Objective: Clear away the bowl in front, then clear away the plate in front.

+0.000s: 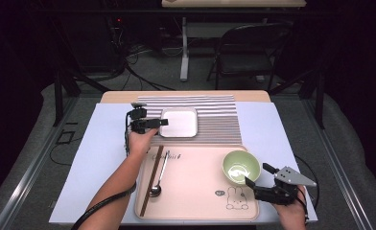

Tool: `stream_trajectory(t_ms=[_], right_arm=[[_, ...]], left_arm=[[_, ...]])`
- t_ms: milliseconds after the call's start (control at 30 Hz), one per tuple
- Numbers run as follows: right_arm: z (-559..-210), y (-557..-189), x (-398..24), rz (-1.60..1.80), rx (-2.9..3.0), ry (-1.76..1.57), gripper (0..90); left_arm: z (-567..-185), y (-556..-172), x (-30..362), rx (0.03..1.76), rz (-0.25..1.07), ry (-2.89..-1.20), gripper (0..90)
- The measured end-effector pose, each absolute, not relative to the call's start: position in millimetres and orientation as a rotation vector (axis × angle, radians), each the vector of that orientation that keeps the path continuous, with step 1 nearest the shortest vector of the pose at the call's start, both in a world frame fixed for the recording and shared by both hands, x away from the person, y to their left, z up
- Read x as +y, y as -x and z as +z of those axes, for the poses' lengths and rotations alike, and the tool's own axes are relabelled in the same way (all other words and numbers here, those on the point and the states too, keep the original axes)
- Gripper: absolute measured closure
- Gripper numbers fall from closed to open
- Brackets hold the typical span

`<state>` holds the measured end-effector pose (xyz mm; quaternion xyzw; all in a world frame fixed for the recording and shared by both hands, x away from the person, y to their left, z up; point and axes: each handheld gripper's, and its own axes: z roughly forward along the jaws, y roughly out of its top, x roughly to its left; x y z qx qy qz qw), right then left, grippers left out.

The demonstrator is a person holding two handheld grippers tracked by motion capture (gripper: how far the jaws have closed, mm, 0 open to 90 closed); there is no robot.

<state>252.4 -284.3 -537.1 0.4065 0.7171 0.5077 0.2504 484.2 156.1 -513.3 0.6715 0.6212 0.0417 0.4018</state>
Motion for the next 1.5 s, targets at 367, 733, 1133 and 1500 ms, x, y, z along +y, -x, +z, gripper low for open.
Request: stream_trajectory(t_ms=[367, 733, 1133, 1500], right_arm=[[-537.1, -252.6, -284.3, 1.385, 1.952, -1.108, 14.1], [-537.2, -252.8, -284.4, 1.388, 1.954, -1.110, 14.1], [-537.4, -252.6, -285.0, 1.391, 1.956, -1.109, 14.1], [-537.5, -252.4, -285.7, 1.392, 1.954, -1.110, 14.1]], left_arm=[[-518.0, -496.0, 161.2, 1.613, 0.106, -1.658, 11.2], [-524.0, -503.6, 162.5, 1.618, 0.099, -1.629, 13.9], [-535.7, -511.9, 153.4, 1.634, 0.068, -1.658, 20.1], [-543.4, -516.1, 150.8, 1.681, 0.077, -1.624, 37.7]])
